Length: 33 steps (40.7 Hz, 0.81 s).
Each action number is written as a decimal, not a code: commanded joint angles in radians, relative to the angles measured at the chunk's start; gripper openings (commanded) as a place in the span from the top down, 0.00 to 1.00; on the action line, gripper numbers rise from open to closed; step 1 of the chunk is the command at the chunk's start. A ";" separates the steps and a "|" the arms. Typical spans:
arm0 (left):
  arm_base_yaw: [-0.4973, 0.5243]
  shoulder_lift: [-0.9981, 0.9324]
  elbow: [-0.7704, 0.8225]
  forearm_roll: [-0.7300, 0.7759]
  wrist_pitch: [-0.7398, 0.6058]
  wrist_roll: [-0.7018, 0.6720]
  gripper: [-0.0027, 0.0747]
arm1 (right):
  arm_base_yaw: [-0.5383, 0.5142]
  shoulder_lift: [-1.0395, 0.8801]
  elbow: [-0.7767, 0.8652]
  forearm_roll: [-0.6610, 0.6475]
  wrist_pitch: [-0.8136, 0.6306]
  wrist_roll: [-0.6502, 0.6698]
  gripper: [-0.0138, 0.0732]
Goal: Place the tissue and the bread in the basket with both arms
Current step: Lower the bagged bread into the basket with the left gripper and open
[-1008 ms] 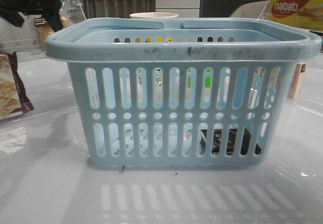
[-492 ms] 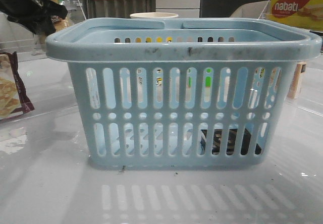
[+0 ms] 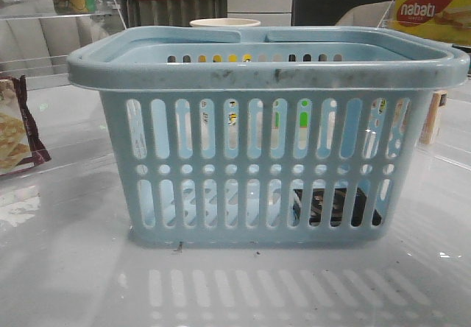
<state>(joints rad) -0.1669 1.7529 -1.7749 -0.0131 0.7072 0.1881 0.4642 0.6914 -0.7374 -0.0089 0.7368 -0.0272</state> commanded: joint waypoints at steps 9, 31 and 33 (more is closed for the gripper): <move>-0.176 -0.232 0.103 -0.076 -0.042 0.088 0.85 | 0.001 -0.003 -0.027 -0.011 -0.062 -0.001 0.22; -0.453 -0.247 0.403 -0.088 -0.189 0.096 0.83 | 0.001 -0.003 -0.027 -0.011 -0.062 -0.001 0.22; -0.454 -0.237 0.407 -0.102 -0.192 0.096 0.77 | 0.001 -0.003 -0.027 -0.011 -0.062 -0.001 0.22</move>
<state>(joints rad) -0.6117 1.5416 -1.3516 -0.0879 0.6169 0.2847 0.4642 0.6914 -0.7374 -0.0089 0.7368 -0.0272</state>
